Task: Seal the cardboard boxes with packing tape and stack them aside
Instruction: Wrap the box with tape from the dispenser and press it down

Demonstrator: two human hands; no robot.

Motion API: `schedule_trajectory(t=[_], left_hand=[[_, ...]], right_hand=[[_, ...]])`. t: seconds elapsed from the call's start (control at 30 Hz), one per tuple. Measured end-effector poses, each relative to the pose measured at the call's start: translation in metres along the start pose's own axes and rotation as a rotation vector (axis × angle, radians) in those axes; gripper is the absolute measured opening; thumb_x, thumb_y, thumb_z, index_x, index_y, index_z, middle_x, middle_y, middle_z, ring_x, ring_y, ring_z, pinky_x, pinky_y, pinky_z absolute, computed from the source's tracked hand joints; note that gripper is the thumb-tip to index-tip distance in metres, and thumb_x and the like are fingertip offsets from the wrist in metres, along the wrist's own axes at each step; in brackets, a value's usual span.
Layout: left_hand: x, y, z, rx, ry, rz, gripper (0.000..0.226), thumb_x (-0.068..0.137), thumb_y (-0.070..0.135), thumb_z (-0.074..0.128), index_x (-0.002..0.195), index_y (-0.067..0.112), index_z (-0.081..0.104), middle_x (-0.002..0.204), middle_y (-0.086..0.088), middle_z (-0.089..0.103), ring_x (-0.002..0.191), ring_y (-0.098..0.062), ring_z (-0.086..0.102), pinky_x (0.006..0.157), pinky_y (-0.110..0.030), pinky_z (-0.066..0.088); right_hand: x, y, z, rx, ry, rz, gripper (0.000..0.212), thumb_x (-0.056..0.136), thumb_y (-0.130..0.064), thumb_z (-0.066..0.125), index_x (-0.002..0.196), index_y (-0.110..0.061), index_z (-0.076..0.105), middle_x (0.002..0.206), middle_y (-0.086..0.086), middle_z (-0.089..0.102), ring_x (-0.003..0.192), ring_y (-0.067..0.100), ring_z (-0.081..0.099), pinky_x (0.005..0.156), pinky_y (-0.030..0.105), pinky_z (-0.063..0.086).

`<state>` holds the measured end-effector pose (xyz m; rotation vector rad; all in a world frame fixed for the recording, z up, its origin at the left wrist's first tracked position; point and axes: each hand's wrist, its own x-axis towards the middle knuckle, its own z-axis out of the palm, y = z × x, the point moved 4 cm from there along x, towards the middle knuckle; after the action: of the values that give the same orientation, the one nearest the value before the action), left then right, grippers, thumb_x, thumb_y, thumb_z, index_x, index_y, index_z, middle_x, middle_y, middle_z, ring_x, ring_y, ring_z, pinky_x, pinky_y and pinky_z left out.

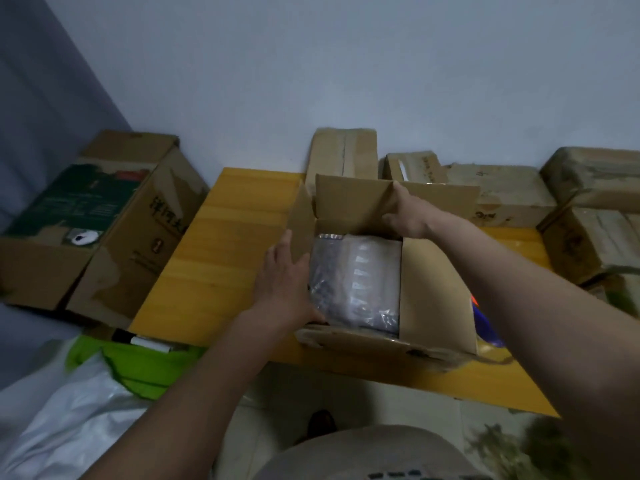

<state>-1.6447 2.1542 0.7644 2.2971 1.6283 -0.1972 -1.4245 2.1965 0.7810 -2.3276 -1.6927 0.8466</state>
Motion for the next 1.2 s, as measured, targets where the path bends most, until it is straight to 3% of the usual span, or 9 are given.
schedule_trajectory(t=[0.13, 0.23, 0.37, 0.47, 0.63, 0.87, 1.03, 1.1, 1.2], left_hand=[[-0.007, 0.012, 0.004, -0.045, -0.035, 0.071, 0.102, 0.071, 0.035, 0.084, 0.150, 0.025, 0.020, 0.156, 0.003, -0.025, 0.147, -0.026, 0.001, 0.113, -0.041, 0.031], [-0.007, 0.020, 0.018, -0.083, -0.146, 0.191, 0.094, 0.075, 0.024, 0.082, 0.149, 0.027, 0.023, 0.158, 0.005, -0.002, 0.144, -0.024, 0.019, 0.111, -0.039, 0.037], [0.001, 0.027, 0.029, -0.243, -0.294, 0.274, 0.108, 0.078, 0.020, 0.079, 0.155, 0.033, 0.005, 0.161, 0.007, 0.010, 0.146, -0.021, 0.017, 0.118, -0.039, 0.024], [0.014, 0.021, 0.039, -0.332, -0.405, 0.206, 0.110, 0.077, 0.032, 0.080, 0.155, 0.036, 0.003, 0.161, 0.012, 0.004, 0.148, -0.019, 0.011, 0.119, -0.038, 0.019], [0.034, 0.025, 0.051, -0.176, -0.687, 0.194, 0.125, 0.054, 0.082, 0.068, 0.154, 0.031, 0.014, 0.162, 0.006, 0.012, 0.147, -0.021, 0.015, 0.117, -0.044, 0.021], [0.042, 0.044, 0.039, -0.057, -1.008, 0.319, 0.098, 0.078, 0.054, 0.071, 0.154, 0.032, 0.013, 0.163, 0.007, 0.005, 0.150, -0.021, 0.001, 0.119, -0.044, 0.010], [0.056, 0.056, 0.030, 0.050, -0.975, 0.388, 0.082, 0.089, 0.041, 0.065, 0.154, 0.028, 0.018, 0.161, 0.003, 0.016, 0.148, -0.023, 0.014, 0.117, -0.042, 0.020], [0.070, 0.056, 0.025, 0.041, -0.845, 0.324, 0.072, 0.093, 0.045, 0.058, 0.153, 0.027, 0.024, 0.158, 0.001, 0.025, 0.144, -0.025, 0.024, 0.114, -0.043, 0.024], [0.092, 0.048, 0.030, 0.078, -0.647, 0.206, 0.078, 0.085, 0.059, 0.061, 0.149, 0.026, 0.033, 0.151, -0.003, 0.038, 0.137, -0.029, 0.036, 0.108, -0.046, 0.033]], right_hand=[[0.011, -0.007, -0.009, 0.104, 0.032, -0.017, 0.065, 0.098, -0.014, 0.045, 0.152, -0.012, 0.009, 0.140, 0.017, 0.046, 0.124, 0.033, 0.046, 0.099, 0.036, 0.036], [0.013, -0.007, -0.011, 0.119, 0.033, -0.025, 0.063, 0.098, -0.010, 0.044, 0.152, -0.013, 0.012, 0.142, 0.016, 0.044, 0.127, 0.032, 0.044, 0.100, 0.034, 0.035], [0.011, 0.001, -0.008, 0.094, 0.037, -0.025, 0.064, 0.097, -0.012, 0.045, 0.152, -0.012, 0.012, 0.145, 0.015, 0.042, 0.129, 0.031, 0.042, 0.103, 0.037, 0.035], [0.008, 0.008, -0.003, 0.100, 0.017, -0.033, 0.070, 0.097, -0.019, 0.050, 0.152, -0.014, 0.009, 0.152, 0.013, 0.031, 0.137, 0.030, 0.034, 0.111, 0.038, 0.029], [-0.002, 0.021, 0.008, 0.116, -0.018, -0.068, 0.076, 0.095, -0.024, 0.055, 0.153, -0.018, 0.006, 0.157, 0.009, 0.022, 0.143, 0.027, 0.025, 0.114, 0.035, 0.022], [-0.018, 0.035, 0.016, 0.049, 0.017, -0.085, 0.077, 0.094, -0.025, 0.056, 0.153, -0.023, 0.006, 0.155, 0.009, 0.025, 0.140, 0.027, 0.031, 0.113, 0.039, 0.028], [-0.024, 0.041, 0.020, -0.065, 0.015, -0.103, 0.073, 0.095, -0.026, 0.054, 0.153, -0.021, 0.010, 0.153, 0.011, 0.028, 0.136, 0.030, 0.037, 0.109, 0.038, 0.032], [-0.025, 0.042, 0.021, -0.102, 0.008, -0.110, 0.069, 0.096, -0.026, 0.053, 0.152, -0.019, 0.015, 0.152, 0.011, 0.030, 0.135, 0.029, 0.038, 0.108, 0.037, 0.032], [-0.028, 0.041, 0.019, -0.139, 0.036, -0.116, 0.063, 0.096, -0.026, 0.052, 0.151, -0.018, 0.021, 0.151, 0.007, 0.032, 0.136, 0.027, 0.037, 0.109, 0.037, 0.032]])
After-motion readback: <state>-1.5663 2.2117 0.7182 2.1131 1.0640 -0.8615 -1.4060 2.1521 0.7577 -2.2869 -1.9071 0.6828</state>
